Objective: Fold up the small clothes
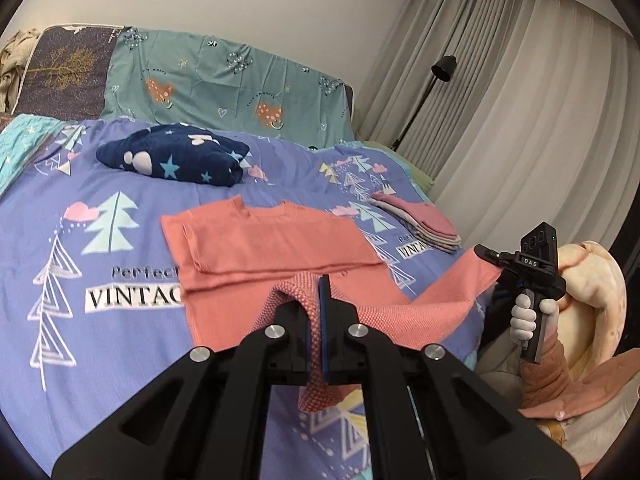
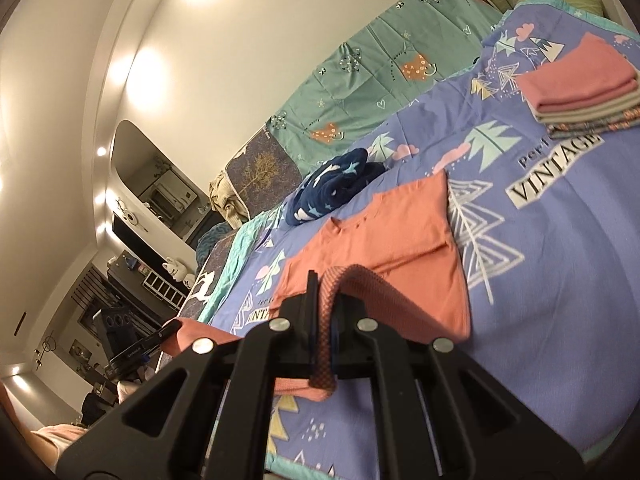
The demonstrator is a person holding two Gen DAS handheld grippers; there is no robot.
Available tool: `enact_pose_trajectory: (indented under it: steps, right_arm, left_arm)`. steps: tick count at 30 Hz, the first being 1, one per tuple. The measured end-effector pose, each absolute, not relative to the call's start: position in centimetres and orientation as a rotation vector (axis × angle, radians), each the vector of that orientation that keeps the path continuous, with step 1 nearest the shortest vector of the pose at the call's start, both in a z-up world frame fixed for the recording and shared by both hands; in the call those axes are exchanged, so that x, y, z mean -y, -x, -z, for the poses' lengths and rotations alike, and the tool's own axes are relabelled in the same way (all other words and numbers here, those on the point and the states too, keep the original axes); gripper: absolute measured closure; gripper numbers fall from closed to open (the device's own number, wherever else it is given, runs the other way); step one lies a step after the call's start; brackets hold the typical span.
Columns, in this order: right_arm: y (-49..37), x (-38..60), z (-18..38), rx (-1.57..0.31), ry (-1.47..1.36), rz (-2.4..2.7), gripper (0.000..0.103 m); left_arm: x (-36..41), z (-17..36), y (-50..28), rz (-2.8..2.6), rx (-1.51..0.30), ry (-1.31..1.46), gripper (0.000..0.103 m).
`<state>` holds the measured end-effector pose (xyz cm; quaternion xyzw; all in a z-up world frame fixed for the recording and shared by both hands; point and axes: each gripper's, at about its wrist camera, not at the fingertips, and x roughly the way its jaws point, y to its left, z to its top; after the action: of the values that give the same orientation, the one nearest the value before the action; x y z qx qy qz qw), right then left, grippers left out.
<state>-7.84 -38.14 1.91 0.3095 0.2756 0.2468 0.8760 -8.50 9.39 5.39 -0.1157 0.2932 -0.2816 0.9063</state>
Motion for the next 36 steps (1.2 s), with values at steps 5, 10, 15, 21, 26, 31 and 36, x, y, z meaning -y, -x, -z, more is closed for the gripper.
enact_pose_trajectory:
  steps: [5, 10, 15, 21, 26, 31, 36]
  right_arm:
    - [5.6, 38.3, -1.8, -0.551, -0.669, -0.493, 0.098]
    - [2.3, 38.2, -1.5, -0.547, -0.669, -0.462, 0.098]
    - [-2.0, 37.7, -1.0, -0.570, -0.652, -0.434, 0.098]
    - [-8.9, 36.9, 1.2, -0.647, -0.644, -0.398, 0.098]
    - [-14.5, 35.8, 5.5, -0.775, -0.633, -0.344, 0.098]
    - [-17.2, 35.4, 9.6, -0.867, -0.640, -0.296, 0.098]
    - [-16.4, 35.5, 9.1, -0.873, -0.620, -0.313, 0.093]
  left_arm:
    - [-9.8, -5.5, 5.8, 0.560, -0.584, 0.261, 0.100]
    - [-9.7, -5.3, 2.7, 0.547, -0.583, 0.280, 0.100]
    - [-9.8, -4.5, -1.3, 0.535, -0.614, 0.286, 0.100]
    - [-9.7, -2.1, -7.2, 0.498, -0.688, 0.268, 0.100]
    - [-10.2, 2.6, -12.2, 0.437, -0.786, 0.285, 0.100]
    - [-10.9, 6.8, -14.9, 0.412, -0.867, 0.337, 0.100]
    - [-11.1, 6.9, -14.7, 0.431, -0.862, 0.351, 0.094]
